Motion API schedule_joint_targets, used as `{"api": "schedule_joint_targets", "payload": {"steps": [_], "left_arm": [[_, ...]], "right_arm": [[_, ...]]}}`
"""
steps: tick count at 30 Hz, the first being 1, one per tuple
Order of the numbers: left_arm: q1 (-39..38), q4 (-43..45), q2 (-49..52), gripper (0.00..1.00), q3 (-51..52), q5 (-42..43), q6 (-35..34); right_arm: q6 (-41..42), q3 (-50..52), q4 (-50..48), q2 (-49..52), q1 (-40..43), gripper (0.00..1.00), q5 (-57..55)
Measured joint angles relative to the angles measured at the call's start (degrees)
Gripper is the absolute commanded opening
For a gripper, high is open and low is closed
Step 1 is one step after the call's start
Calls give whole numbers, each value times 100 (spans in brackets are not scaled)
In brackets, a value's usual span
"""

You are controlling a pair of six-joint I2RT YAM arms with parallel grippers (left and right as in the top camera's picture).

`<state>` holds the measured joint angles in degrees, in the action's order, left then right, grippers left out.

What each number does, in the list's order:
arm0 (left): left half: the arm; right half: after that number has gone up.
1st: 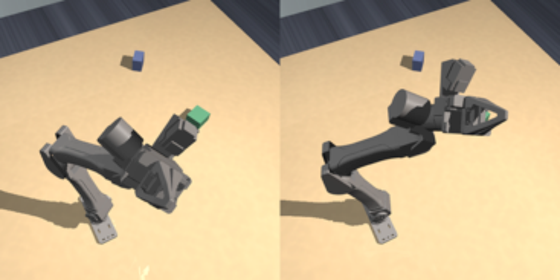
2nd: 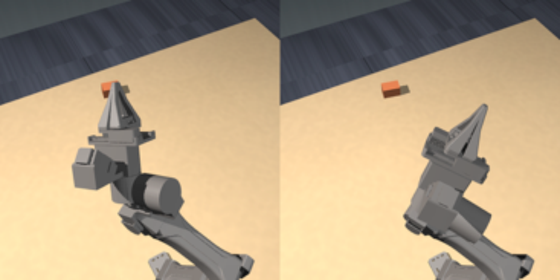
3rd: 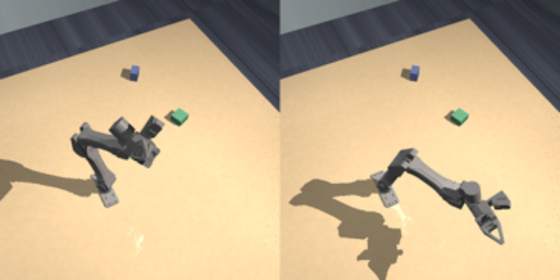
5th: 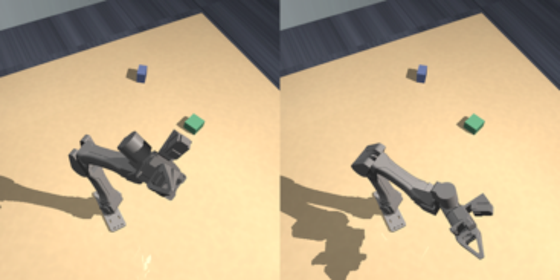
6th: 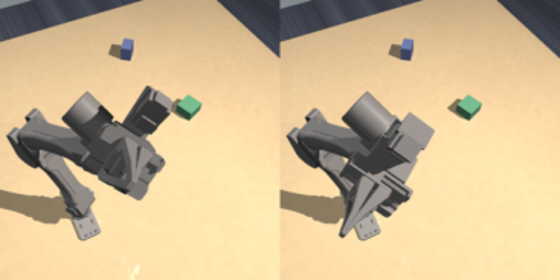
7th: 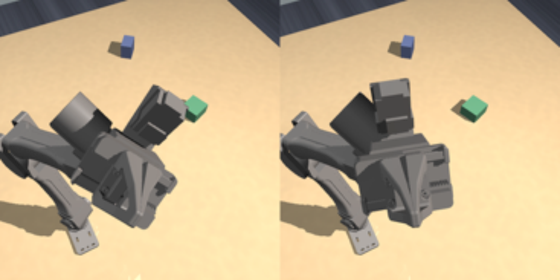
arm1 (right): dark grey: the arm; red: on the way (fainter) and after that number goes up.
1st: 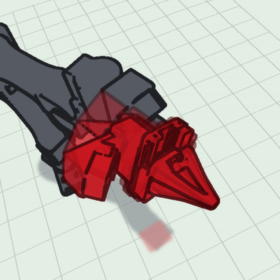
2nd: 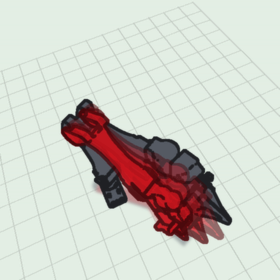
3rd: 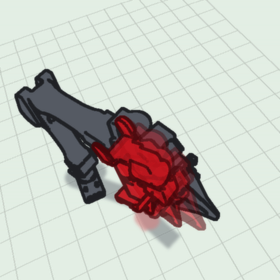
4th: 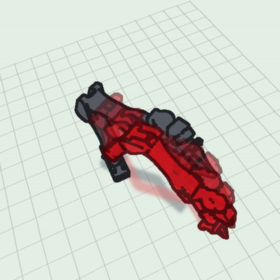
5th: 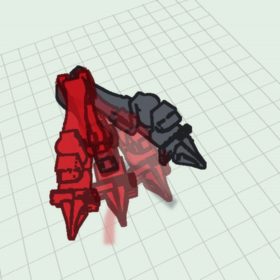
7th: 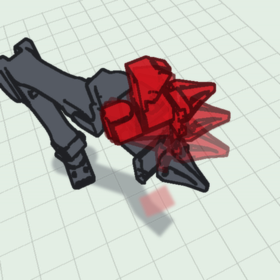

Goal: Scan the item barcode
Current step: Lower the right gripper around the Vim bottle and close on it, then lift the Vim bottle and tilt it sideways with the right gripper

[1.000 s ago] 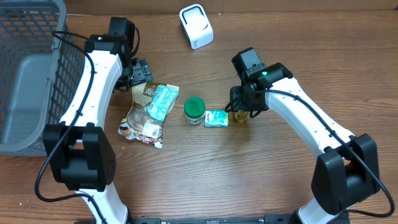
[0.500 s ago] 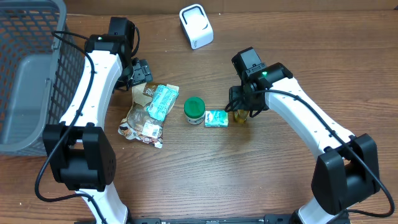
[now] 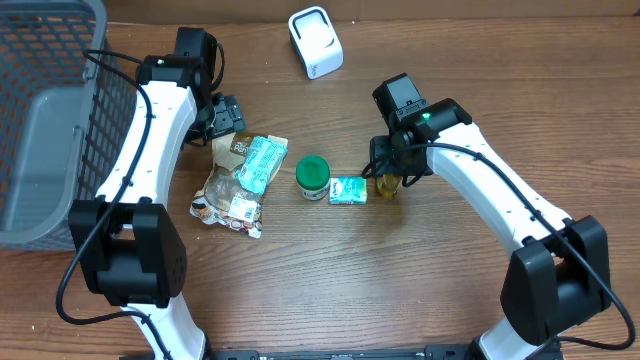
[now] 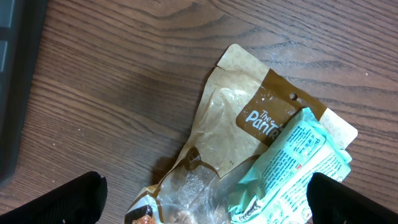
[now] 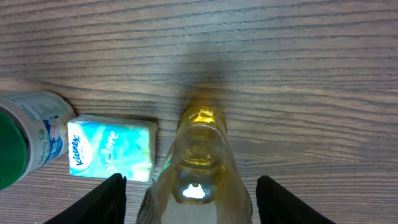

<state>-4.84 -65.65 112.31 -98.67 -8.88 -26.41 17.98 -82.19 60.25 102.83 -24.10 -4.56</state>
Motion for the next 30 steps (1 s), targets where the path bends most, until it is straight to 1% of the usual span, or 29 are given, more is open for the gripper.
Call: {"api": "schedule_joint_targets", "payload": {"steps": [2,7,9,12,14,17,21,27,30], "left_arm": [[0,0,0,100,0,0,0],[0,0,0,100,0,0,0],[0,2,0,99,0,0,0],[0,0,0,100,0,0,0],[0,0,0,100,0,0,0],[0,0,0,100,0,0,0],[0,0,0,100,0,0,0],[0,0,0,100,0,0,0],[0,0,0,100,0,0,0]], "right_arm": [[-2,0,7,0,2,58,-13],[-7,0,90,0,2,44,-22],[9,0,87,0,0,42,-28],[-2,0,96,0,2,34,-35],[11,0,114,0,2,31,-33],[7,0,129,0,2,29,-33],[0,0,140,0,48,18,22],[-118,0,323,-190,520,18,566],[-404,-20,396,-713,1016,18,1327]]}}
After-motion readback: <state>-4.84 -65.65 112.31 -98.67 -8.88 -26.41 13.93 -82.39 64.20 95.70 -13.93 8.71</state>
